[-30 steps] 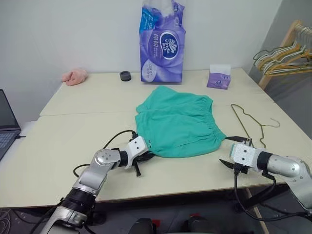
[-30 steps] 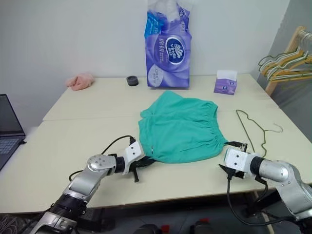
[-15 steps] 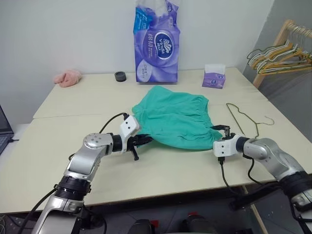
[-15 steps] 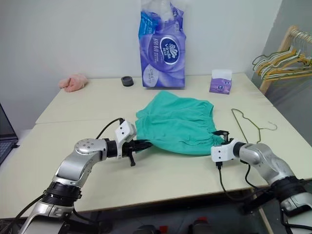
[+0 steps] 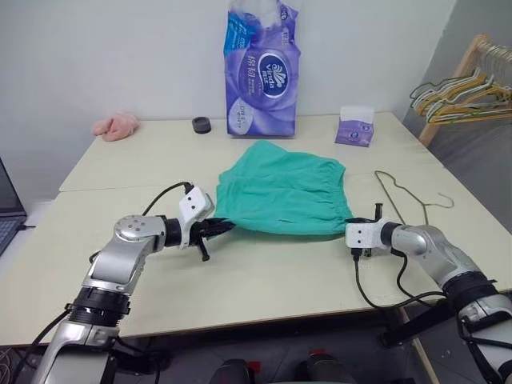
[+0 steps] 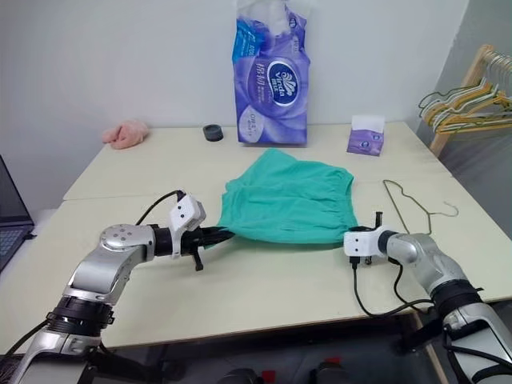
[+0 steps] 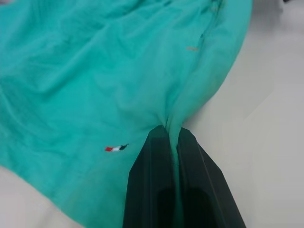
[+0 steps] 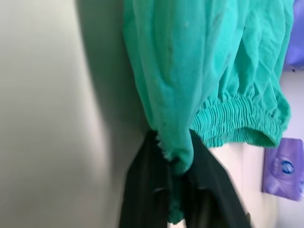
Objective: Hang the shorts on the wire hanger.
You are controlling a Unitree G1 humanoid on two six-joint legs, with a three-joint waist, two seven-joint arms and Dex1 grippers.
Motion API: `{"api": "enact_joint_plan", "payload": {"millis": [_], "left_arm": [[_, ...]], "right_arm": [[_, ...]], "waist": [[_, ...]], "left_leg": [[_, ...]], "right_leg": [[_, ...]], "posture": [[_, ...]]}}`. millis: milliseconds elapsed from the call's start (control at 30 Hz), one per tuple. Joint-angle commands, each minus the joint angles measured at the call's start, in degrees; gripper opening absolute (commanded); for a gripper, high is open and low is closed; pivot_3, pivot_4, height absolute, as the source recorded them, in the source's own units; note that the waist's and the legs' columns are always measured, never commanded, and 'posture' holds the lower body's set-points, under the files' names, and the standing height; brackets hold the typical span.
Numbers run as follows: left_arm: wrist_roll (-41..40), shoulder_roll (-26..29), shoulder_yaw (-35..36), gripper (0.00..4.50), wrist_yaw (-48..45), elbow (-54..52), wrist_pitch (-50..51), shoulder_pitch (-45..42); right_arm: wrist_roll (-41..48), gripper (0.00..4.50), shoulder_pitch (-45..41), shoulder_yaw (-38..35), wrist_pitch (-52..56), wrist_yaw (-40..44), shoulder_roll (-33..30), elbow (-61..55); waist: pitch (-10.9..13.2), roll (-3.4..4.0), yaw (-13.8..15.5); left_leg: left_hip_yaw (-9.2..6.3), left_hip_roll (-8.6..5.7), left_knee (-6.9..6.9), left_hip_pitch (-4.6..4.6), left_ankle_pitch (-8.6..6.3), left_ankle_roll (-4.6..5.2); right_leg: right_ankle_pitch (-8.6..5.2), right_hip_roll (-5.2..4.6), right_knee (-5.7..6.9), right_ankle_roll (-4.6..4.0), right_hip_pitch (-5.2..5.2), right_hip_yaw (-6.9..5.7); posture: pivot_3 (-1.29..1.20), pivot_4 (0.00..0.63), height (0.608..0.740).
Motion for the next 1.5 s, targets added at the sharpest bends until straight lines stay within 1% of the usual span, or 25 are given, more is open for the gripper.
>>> {"api": "enact_joint_plan", "payload": {"millis": [33, 67, 167, 300, 367, 433, 500, 833, 1100, 1200, 1233, 1267, 1300, 1367, 1500], "left_arm": [[-1.5, 3.9, -1.1, 0.0, -5.9, -5.1, 0.9, 3.8], [-2.0, 4.6, -1.2, 0.0, -6.9, -6.1, 1.5, 4.7], [-3.9, 9.2, -2.9, 0.0, -12.4, -11.9, 5.1, 10.0], [-8.4, 17.6, -5.2, 0.0, -20.0, -24.0, 8.8, 22.2], [-10.9, 20.1, -4.7, 0.0, -21.7, -28.1, 9.9, 26.1], [-12.5, 22.0, -4.2, 0.0, -22.6, -30.7, 10.5, 29.2], [-12.2, 23.1, -4.2, 0.0, -22.5, -31.3, 9.8, 30.7], [-11.2, 22.8, -4.5, 0.0, -20.9, -28.1, 8.7, 28.3], [-10.4, 22.2, -5.6, 0.0, -20.9, -28.2, 7.4, 28.2], [-10.7, 22.5, -6.7, 0.0, -21.1, -29.1, 9.4, 28.0], [-10.3, 21.8, -6.8, 0.0, -20.0, -28.9, 9.9, 27.4], [-10.2, 21.2, -6.8, 0.23, -19.0, -28.6, 10.4, 26.9], [-10.2, 20.8, -6.9, 0.47, -18.6, -28.4, 10.7, 26.4], [-10.2, 20.1, -7.0, 0.98, -17.7, -27.8, 11.3, 25.4], [-10.2, 19.1, -7.0, 2.19, -16.5, -27.6, 11.5, 25.0]], "right_arm": [[8.2, 0.04, 3.2, -3.5, 3.6, 8.6, -2.7, -9.4], [9.4, 0.04, 4.1, -4.0, 4.9, 10.0, -3.0, -11.2], [13.9, 0.04, 6.9, -5.3, 7.7, 15.8, -5.6, -18.2], [17.3, 0.04, 10.6, -5.2, 5.7, 21.4, -9.6, -25.0], [16.7, 0.04, 12.1, -4.7, 2.9, 22.4, -11.2, -27.2], [16.0, 0.04, 13.5, -4.4, -0.8, 23.0, -12.5, -28.8], [17.0, 0.04, 15.0, -4.6, -1.2, 24.0, -13.4, -30.6], [22.1, 0.04, 24.0, -6.6, 6.6, 30.9, -21.0, -39.3], [22.0, 0.04, 24.4, -6.1, 9.1, 30.9, -19.7, -42.6], [22.6, 0.04, 24.4, -5.6, 10.5, 32.1, -19.7, -43.3], [22.5, 0.29, 24.1, -5.7, 10.6, 31.9, -19.4, -43.5], [22.5, 0.6, 23.7, -5.8, 10.6, 31.7, -19.0, -43.5], [22.4, 0.8, 23.4, -5.8, 10.7, 31.8, -18.9, -43.4], [22.9, 1.5, 23.0, -6.0, 11.9, 33.0, -19.4, -43.6], [24.4, 2.87, 23.2, -7.5, 13.6, 35.4, -21.6, -44.2]], "waist": [[0.0, 0.02, 0.0], [0.0, 0.04, 0.0], [0.1, 0.08, -0.1], [0.2, 0.26, -0.2], [0.3, 0.29, -0.1], [0.3, 0.32, 0.2], [0.3, 0.45, 0.5], [0.4, 0.5, 1.3], [0.4, 0.49, 1.3], [0.4, 0.49, 1.3], [0.4, 0.48, 1.3], [0.4, 0.47, 1.3], [0.4, 0.47, 1.3], [0.4, 0.46, 1.3], [0.4, 0.46, 1.3]], "left_leg": [[0.0, 0.0, -0.02, 0.0, -0.01, 0.01], [0.0, 0.01, -0.03, 0.0, -0.02, 0.0], [0.01, 0.02, -0.02, -0.03, -0.04, 0.01], [0.08, 0.08, -0.04, 0.03, -0.05, 0.02], [0.09, 0.09, -0.03, 0.04, -0.05, 0.03], [0.09, 0.11, -0.01, 0.04, -0.05, 0.03], [0.08, 0.11, 0.02, 0.05, -0.04, 0.02], [0.09, 0.1, 0.03, 0.06, -0.04, 0.03], [0.06, 0.13, 0.02, 0.05, -0.04, 0.03], [0.07, 0.13, 0.02, 0.05, -0.04, 0.02], [0.06, 0.13, 0.02, 0.05, -0.04, 0.03], [0.06, 0.13, 0.02, 0.05, -0.04, 0.03], [0.05, 0.13, 0.02, 0.05, -0.04, 0.03], [0.06, 0.13, 0.04, 0.05, -0.04, 0.02], [0.06, 0.13, 0.04, 0.04, -0.04, 0.02]], "right_leg": [[0.0, 0.0, 0.0, 0.0, -0.01, -0.01], [0.0, 0.0, 0.0, 0.0, -0.01, 0.0], [0.0, -0.01, -0.02, 0.01, -0.03, 0.0], [-0.05, 0.01, -0.02, -0.01, -0.01, 0.02], [-0.06, 0.02, -0.01, 0.0, 0.0, 0.01], [-0.21, 0.02, -0.01, 0.24, 0.01, -0.03], [-0.22, 0.02, -0.02, 0.27, 0.03, -0.05], [-0.23, 0.04, -0.02, 0.27, 0.04, -0.08], [-0.24, 0.06, -0.03, 0.27, 0.04, -0.15], [-0.24, 0.06, -0.04, 0.27, 0.04, -0.15], [-0.24, 0.06, -0.04, 0.27, 0.04, -0.15], [-0.24, 0.06, -0.04, 0.27, 0.04, -0.15], [-0.24, 0.06, -0.03, 0.27, 0.04, -0.17], [-0.24, 0.06, -0.03, 0.28, 0.05, -0.17], [-0.23, 0.06, -0.04, 0.29, 0.05, -0.16]], "posture": [[0.03, 0.012, 0.74], [0.03, 0.012, 0.74], [0.02, 0.015, 0.74], [0.01, 0.02, 0.74], [0.01, 0.023, 0.74], [0.01, 0.026, 0.74], [0.01, 0.026, 0.74], [0.02, 0.023, 0.74], [0.01, 0.026, 0.74], [0.01, 0.027, 0.74], [0.01, 0.027, 0.74], [0.01, 0.027, 0.74], [0.01, 0.027, 0.74], [0.01, 0.027, 0.74], [0.01, 0.024, 0.74]]}}
